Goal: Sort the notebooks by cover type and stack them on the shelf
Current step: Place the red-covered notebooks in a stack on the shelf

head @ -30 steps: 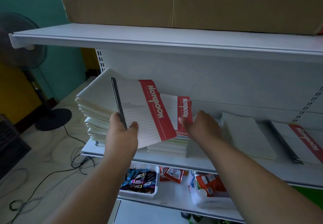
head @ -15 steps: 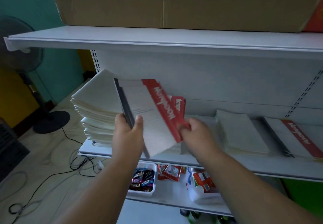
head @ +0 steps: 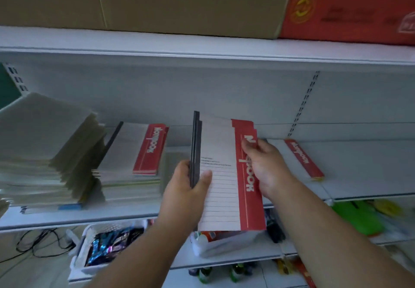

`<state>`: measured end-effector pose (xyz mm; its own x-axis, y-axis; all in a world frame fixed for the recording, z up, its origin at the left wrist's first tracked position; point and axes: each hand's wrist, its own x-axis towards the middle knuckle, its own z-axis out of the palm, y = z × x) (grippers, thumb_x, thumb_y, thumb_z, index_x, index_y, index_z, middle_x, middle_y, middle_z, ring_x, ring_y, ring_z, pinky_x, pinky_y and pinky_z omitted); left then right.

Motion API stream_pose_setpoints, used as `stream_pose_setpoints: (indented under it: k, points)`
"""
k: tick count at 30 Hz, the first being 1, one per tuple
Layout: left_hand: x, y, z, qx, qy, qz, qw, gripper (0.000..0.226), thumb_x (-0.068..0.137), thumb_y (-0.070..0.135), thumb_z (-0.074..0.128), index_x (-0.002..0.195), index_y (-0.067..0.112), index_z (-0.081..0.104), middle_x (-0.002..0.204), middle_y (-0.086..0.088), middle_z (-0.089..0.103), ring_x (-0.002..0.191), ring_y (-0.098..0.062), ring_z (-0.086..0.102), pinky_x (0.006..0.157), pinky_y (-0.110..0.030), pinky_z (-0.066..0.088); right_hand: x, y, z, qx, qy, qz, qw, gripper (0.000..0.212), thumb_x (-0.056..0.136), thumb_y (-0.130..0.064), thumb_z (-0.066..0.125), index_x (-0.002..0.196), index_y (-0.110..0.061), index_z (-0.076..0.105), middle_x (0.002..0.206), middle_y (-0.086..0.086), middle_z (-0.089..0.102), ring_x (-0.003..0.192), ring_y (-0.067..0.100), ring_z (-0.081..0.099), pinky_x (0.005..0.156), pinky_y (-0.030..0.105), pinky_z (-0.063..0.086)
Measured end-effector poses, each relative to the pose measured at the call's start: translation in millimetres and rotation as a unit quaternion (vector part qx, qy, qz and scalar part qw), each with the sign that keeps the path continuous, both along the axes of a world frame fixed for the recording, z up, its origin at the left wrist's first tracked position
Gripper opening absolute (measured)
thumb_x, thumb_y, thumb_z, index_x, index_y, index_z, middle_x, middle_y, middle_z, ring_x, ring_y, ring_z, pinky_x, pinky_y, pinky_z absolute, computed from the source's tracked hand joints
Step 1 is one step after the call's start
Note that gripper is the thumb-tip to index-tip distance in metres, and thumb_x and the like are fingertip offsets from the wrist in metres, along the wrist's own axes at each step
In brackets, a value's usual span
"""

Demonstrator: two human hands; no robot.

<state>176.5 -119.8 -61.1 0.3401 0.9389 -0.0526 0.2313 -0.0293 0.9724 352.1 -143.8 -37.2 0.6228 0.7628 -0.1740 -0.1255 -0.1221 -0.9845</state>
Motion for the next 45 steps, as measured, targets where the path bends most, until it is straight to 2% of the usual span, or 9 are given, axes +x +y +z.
stream_pose_setpoints:
  k: [7,9,12,15,20,25,31,36,45]
  points:
    - [145,-34,-17,-0.047,0.012,-0.098,0.994,0.014,0.105,0.021,0.044,0.113,0.032,0.048,0.096,0.015,0.066,0.067,0.008,0.066,0.048,-0.006,0.045,148,-42,-26,-0.048,-0.009,-0.031,0.998,0.018,0.101,-0.030,0.054,0.101,-0.017,0.067,0.092,0.010,0.076,0.085,0.033,0.074,0.083,0.054,0.058]
    - [195,-40,-25,-0.060,0.037,-0.100,0.992,0.013,0.105,0.021,0.042,0.108,0.033,0.048,0.097,0.013,0.066,0.074,0.002,0.067,0.054,-0.009,0.050,201,-49,-37,-0.078,-0.034,-0.022,0.996,0.015,0.101,-0.022,0.050,0.101,-0.014,0.063,0.094,0.014,0.075,0.082,0.033,0.073,0.081,0.053,0.057]
    - [267,-39,-46,-0.062,0.101,-0.088,0.989,0.013,0.103,0.025,0.042,0.109,0.029,0.052,0.102,0.004,0.068,0.088,-0.012,0.066,0.079,-0.033,0.058,276,-54,-58,-0.128,-0.089,-0.010,0.988,0.012,0.100,-0.023,0.049,0.102,-0.014,0.057,0.095,0.014,0.071,0.081,0.029,0.070,0.073,0.044,0.057]
    - [319,-29,-64,-0.044,0.209,-0.082,0.974,0.020,0.102,0.033,0.040,0.116,0.021,0.049,0.096,-0.005,0.064,0.077,-0.020,0.063,0.071,-0.037,0.058,329,-38,-80,-0.181,-0.162,0.014,0.970,0.016,0.098,-0.026,0.047,0.102,-0.013,0.056,0.097,0.014,0.068,0.082,0.030,0.069,0.072,0.039,0.056]
    - [364,-9,-85,0.036,0.376,-0.035,0.925,0.030,0.104,0.040,0.040,0.119,0.014,0.044,0.095,-0.006,0.062,0.086,-0.027,0.065,0.078,-0.042,0.059,369,10,-103,-0.258,-0.307,0.074,0.913,0.019,0.100,-0.021,0.044,0.106,-0.005,0.053,0.093,0.012,0.060,0.064,0.016,0.053,0.054,0.026,0.037]
    - [377,7,-97,0.090,0.462,-0.014,0.882,0.037,0.102,0.045,0.042,0.122,0.014,0.047,0.092,-0.005,0.064,0.081,-0.024,0.067,0.072,-0.039,0.061,379,39,-115,-0.288,-0.414,0.099,0.858,0.034,0.101,-0.025,0.045,0.126,-0.002,0.052,0.108,0.014,0.063,0.080,0.024,0.057,0.057,0.026,0.039]
    - [374,8,-91,0.210,0.508,-0.015,0.835,0.044,0.099,0.048,0.051,0.127,0.016,0.042,0.110,-0.004,0.062,0.090,-0.021,0.066,0.069,-0.030,0.056,383,47,-122,-0.325,-0.483,0.105,0.806,0.038,0.094,-0.039,0.057,0.116,-0.008,0.057,0.112,0.012,0.066,0.097,0.030,0.062,0.071,0.031,0.042]
    - [350,0,-78,0.218,0.466,-0.030,0.857,0.043,0.097,0.049,0.053,0.126,0.017,0.045,0.120,-0.004,0.062,0.099,-0.021,0.064,0.080,-0.031,0.056,369,35,-103,-0.308,-0.545,0.069,0.776,0.058,0.086,-0.048,0.069,0.122,-0.010,0.044,0.115,0.012,0.060,0.103,0.034,0.063,0.073,0.036,0.049]
    - [230,-10,-50,0.204,0.377,0.009,0.903,0.028,0.097,0.052,0.050,0.115,0.031,0.048,0.096,0.014,0.056,0.077,-0.005,0.057,0.063,-0.023,0.049,242,22,-68,-0.120,-0.508,0.151,0.840,0.036,0.093,-0.049,0.058,0.105,-0.016,0.052,0.098,0.004,0.061,0.086,0.022,0.060,0.067,0.031,0.044]
